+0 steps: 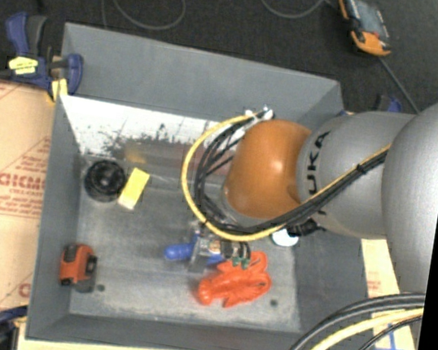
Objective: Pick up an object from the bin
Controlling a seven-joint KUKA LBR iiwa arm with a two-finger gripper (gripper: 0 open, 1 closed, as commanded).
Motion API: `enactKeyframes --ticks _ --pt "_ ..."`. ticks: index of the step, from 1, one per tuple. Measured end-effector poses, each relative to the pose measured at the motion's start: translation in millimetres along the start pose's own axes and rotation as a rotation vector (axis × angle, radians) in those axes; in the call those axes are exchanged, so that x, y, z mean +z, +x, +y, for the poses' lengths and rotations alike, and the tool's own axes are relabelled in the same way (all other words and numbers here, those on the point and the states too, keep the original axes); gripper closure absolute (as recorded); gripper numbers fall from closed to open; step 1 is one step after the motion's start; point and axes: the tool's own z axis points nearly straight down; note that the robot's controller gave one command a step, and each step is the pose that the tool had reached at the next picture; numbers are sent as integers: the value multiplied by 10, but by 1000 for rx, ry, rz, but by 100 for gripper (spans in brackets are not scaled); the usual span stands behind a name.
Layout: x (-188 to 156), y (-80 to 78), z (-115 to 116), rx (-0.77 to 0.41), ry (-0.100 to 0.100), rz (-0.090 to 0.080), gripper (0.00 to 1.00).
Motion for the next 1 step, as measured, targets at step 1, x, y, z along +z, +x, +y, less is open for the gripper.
enactKeyframes --ticks 1 --pt "-165 -22 3 4 0 -1 100"
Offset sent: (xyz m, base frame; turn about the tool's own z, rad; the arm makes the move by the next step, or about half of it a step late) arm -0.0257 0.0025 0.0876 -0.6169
